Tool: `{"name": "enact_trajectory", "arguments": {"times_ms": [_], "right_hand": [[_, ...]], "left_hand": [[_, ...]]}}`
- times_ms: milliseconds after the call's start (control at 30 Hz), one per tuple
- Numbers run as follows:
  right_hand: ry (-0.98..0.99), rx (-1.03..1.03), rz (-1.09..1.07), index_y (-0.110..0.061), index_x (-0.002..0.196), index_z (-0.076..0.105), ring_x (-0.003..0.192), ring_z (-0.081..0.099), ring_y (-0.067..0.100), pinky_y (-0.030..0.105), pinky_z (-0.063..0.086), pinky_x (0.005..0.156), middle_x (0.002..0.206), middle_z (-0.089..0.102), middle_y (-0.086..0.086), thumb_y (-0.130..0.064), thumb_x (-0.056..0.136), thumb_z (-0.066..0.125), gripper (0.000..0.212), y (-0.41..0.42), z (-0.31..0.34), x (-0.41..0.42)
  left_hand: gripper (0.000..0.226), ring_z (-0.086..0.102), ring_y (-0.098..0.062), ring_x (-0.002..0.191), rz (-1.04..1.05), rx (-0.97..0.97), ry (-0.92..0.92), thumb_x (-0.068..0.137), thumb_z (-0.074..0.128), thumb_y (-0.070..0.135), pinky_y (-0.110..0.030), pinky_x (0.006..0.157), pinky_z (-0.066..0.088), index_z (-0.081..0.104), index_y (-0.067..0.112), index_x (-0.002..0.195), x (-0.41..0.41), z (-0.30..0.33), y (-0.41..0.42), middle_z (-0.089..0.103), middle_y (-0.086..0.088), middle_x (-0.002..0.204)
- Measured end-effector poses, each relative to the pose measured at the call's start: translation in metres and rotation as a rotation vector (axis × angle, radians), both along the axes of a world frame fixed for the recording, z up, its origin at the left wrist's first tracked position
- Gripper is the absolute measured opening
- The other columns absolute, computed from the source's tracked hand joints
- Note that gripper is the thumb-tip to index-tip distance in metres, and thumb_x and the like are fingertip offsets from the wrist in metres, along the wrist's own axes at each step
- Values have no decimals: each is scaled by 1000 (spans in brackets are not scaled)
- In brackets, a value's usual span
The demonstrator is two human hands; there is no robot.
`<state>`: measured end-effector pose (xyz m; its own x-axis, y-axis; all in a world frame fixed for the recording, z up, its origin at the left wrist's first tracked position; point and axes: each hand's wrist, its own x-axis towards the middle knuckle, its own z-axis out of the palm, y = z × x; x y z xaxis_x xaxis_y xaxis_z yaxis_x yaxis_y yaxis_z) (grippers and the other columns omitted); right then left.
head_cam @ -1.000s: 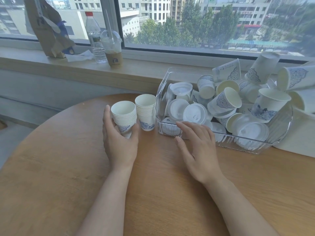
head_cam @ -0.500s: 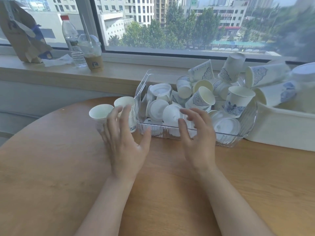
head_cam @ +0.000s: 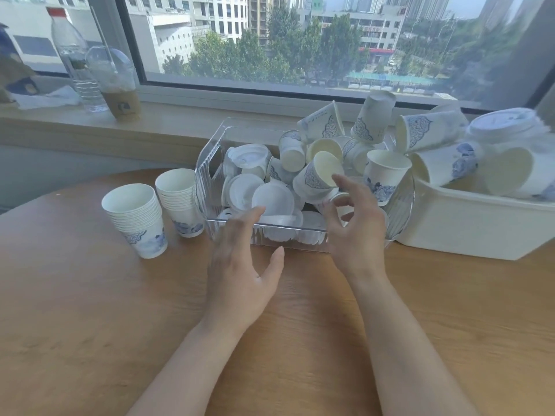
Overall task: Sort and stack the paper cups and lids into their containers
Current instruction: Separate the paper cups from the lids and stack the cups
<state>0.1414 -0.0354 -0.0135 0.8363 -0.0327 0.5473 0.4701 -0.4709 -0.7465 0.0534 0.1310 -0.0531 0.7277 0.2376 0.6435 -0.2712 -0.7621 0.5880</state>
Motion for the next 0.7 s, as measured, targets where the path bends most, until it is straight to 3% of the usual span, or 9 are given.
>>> {"name": "enact_trajectory", "arguments": {"times_ms": [167,267,367,500,600,700], "right_hand": [[33,-83,69,-26,142,61,109,60,3,8,44,84,126,63,-14,-14,101,67,43,-1,-4,1],[25,-41,50,-20,133,67,106,60,-2,6,43,90,116,70,-11,-11,98,70,36,-2,-6,1],[-41,39,49,-19,121,73,99,64,4,13,46,90,108,73,-9,-13,96,75,26,-2,-2,-3],[-104,184,177,-15,106,76,89,68,18,32,56,85,99,73,1,-16,98,73,9,3,7,-9],[-59,225,329,-11,103,75,91,69,27,43,57,85,97,73,5,-16,101,70,8,8,11,-12],[2,210,465,-14,103,76,95,68,31,42,55,84,98,73,10,-15,101,69,7,12,13,-16]], "left_hand": [[60,57,-20,125,-14,-23,29,92,78,21,-39,110,44,52,15,146,1,-2,-3,58,2,133],[59,57,-17,124,-19,-29,26,92,75,25,-36,110,44,51,17,146,2,-3,-2,57,4,131],[62,56,-14,124,-24,-46,30,93,73,30,-34,109,44,48,21,149,4,-4,-2,56,6,133],[76,55,-12,125,-52,-82,2,95,68,43,-16,110,38,36,22,160,5,-2,-3,50,7,145],[81,53,-17,134,-64,-94,-43,96,64,49,-24,112,40,29,22,163,6,-1,-3,43,8,153],[82,41,2,140,-52,-170,-71,96,65,53,-16,112,37,31,20,162,6,-1,-2,42,22,149]]}}
